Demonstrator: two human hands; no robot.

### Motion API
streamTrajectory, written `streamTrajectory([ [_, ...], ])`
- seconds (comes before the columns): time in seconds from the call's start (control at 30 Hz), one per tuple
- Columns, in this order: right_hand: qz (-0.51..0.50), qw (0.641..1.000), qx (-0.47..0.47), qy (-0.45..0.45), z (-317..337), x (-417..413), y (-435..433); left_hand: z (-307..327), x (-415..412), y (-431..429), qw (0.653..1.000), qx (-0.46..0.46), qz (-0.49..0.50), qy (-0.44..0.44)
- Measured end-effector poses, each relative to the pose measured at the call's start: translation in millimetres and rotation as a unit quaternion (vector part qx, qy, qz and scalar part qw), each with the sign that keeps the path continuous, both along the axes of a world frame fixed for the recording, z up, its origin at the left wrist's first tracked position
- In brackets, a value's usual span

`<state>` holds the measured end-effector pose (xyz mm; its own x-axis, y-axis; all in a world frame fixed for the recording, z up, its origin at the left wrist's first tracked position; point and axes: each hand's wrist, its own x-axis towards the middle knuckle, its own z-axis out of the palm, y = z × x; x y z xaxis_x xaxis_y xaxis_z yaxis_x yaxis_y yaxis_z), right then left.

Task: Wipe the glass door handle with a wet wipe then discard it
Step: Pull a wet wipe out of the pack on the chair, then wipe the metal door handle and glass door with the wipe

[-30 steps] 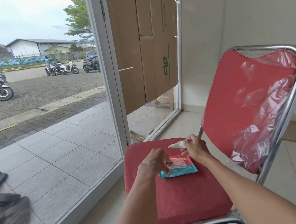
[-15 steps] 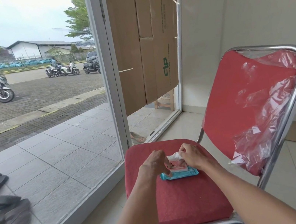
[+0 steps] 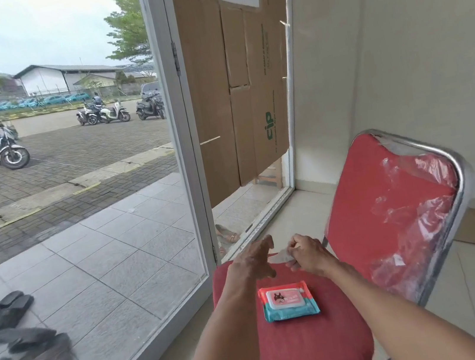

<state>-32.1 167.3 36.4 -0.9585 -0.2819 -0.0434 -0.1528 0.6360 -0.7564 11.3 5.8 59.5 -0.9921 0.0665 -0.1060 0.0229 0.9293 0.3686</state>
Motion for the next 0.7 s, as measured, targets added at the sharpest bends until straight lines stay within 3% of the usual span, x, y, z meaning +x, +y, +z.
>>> streamTrajectory([
  [0.23,0.028,0.999,-0.009,0.021,250,9,-21,249,10,-16,0.998,-0.007,0.027,0.051],
  [0.43,0.027,0.996,-0.081,0.03,460,32,-45,459,34,-42,0.993,-0.001,0.058,0.106],
  [0.53,0.034,0.992,-0.116,0.031,548,46,-59,548,49,-60,0.987,0.02,0.08,0.137],
  [0.7,0.075,0.983,-0.164,0.044,643,65,-88,644,71,-95,0.973,0.058,0.118,0.188],
])
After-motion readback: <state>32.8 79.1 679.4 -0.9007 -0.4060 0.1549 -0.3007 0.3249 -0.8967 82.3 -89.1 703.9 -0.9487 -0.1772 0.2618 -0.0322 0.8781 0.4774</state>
